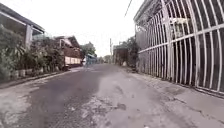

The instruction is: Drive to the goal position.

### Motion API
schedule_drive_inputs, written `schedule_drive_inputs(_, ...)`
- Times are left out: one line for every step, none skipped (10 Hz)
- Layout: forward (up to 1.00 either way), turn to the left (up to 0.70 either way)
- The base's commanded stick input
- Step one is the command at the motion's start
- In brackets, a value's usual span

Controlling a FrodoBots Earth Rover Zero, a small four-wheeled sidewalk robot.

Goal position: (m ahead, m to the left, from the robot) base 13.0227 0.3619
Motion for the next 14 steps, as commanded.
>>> schedule_drive_inputs(0.70, 0.15)
schedule_drive_inputs(0.70, 0.00)
schedule_drive_inputs(0.70, 0.00)
schedule_drive_inputs(0.70, 0.00)
schedule_drive_inputs(0.70, 0.00)
schedule_drive_inputs(0.70, 0.00)
schedule_drive_inputs(0.70, 0.00)
schedule_drive_inputs(0.70, 0.00)
schedule_drive_inputs(0.70, 0.00)
schedule_drive_inputs(0.70, 0.01)
schedule_drive_inputs(0.70, 0.05)
schedule_drive_inputs(0.70, 0.34)
schedule_drive_inputs(0.70, 0.22)
schedule_drive_inputs(0.70, 0.02)
